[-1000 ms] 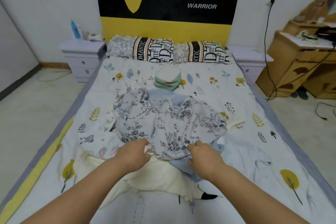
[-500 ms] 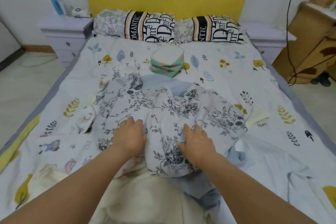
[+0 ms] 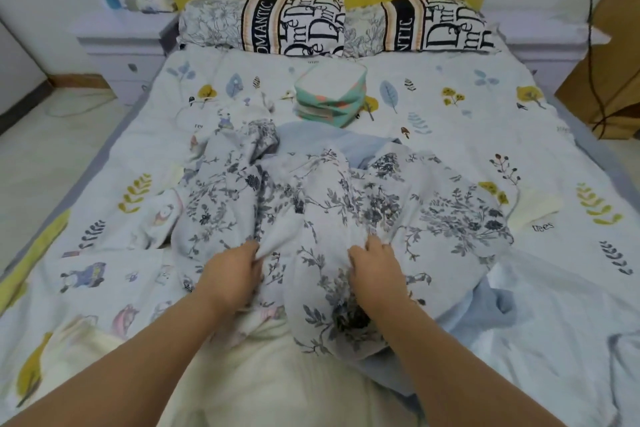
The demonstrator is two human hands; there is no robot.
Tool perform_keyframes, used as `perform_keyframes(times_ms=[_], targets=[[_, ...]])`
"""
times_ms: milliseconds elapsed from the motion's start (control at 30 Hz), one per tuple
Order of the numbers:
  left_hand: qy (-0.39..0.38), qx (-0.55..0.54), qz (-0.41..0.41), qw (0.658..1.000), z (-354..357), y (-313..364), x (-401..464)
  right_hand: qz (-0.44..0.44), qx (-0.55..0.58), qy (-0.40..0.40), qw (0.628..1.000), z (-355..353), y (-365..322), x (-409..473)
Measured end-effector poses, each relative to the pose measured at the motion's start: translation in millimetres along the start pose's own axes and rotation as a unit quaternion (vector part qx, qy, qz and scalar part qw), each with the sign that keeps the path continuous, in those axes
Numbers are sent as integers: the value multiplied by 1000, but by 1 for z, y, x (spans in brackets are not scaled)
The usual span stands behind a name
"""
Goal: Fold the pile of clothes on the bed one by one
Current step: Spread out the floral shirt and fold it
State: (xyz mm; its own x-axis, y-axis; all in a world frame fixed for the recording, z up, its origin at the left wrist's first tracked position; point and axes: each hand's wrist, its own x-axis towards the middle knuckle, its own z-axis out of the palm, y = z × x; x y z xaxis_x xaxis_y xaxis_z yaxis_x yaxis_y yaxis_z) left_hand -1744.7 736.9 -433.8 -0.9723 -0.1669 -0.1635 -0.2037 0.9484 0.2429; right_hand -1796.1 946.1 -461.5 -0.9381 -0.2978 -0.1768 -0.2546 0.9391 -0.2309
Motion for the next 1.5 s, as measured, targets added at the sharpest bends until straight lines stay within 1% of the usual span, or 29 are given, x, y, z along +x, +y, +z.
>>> perform_keyframes(times_ms=[33, 167, 233, 333, 367, 400, 433, 500, 567, 733, 800, 833, 867, 900, 933, 967, 1033, 1100, 1200, 1233, 1267, 1300, 1367, 1433, 1500], targets=[[13, -16, 0, 1000, -4, -3, -8, 0, 15, 17, 1000, -2, 2, -6], [59, -77, -34, 995, -30, -21, -45, 6, 45, 30, 999, -20, 13, -38], [78, -95, -56, 991, -48, -28, -64, 43, 63, 45, 996, -28, 20, -59], [87, -104, -67, 989, -73, -31, -91, 103, 157, 42, 981, -45, 27, -94], [87, -104, -64, 989, -80, -31, -101, 107, 182, 41, 977, -53, 28, -106], [86, -102, -59, 989, -85, -30, -110, 101, 183, 28, 978, -59, 30, -118], [84, -98, -53, 990, -90, -28, -120, 86, 162, 13, 983, -64, 31, -130], [73, -96, -43, 992, -95, -26, -141, 73, 81, -17, 994, -73, 32, -152], [44, -90, -49, 994, -93, -26, -164, 67, 19, -49, 996, -79, 29, -175], [-33, -91, -97, 991, -66, -27, -210, 12, -30, -158, 987, -72, 37, -212], [-54, -91, -101, 989, -59, -25, -212, 20, -39, -180, 983, -67, 31, -216], [-65, -86, -97, 989, -57, -23, -209, 28, -58, -156, 986, -65, 26, -215], [-75, -81, -93, 990, -56, -21, -204, 46, -49, -111, 992, -67, 22, -212], [-77, -77, -87, 990, -54, -18, -196, 59, -34, -59, 996, -66, 18, -207], [-67, -73, -80, 992, -51, -14, -187, 51, -17, 18, 998, -64, 14, -199], [-48, -73, -75, 993, -50, -9, -178, 61, 0, 26, 998, -65, 8, -188], [-10, -79, -63, 995, -47, 3, -158, 77, -14, 30, 996, -64, 2, -157], [7, -87, -52, 995, -44, 12, -139, 109, 14, 44, 993, -61, 1, -118], [25, -97, -42, 994, -39, 20, -114, 166, 106, -2, 980, -63, -3, -74], [32, -102, -46, 993, -37, 20, -107, 155, 151, -17, 976, -61, -5, -66], [34, -105, -54, 992, -35, 21, -102, 120, 190, -16, 974, -60, -10, -67], [30, -111, -62, 991, -33, 23, -97, 70, 210, 9, 975, -60, -17, -72], [17, -141, -86, 986, -32, 27, -89, -46, 219, 98, 970, -59, -34, -91], [0, -208, -123, 970, -35, 34, -84, -155, 208, 191, 947, -65, -50, -118], [-10, -281, -173, 944, -41, 43, -77, -266, 150, 236, 923, -72, -61, -146]])
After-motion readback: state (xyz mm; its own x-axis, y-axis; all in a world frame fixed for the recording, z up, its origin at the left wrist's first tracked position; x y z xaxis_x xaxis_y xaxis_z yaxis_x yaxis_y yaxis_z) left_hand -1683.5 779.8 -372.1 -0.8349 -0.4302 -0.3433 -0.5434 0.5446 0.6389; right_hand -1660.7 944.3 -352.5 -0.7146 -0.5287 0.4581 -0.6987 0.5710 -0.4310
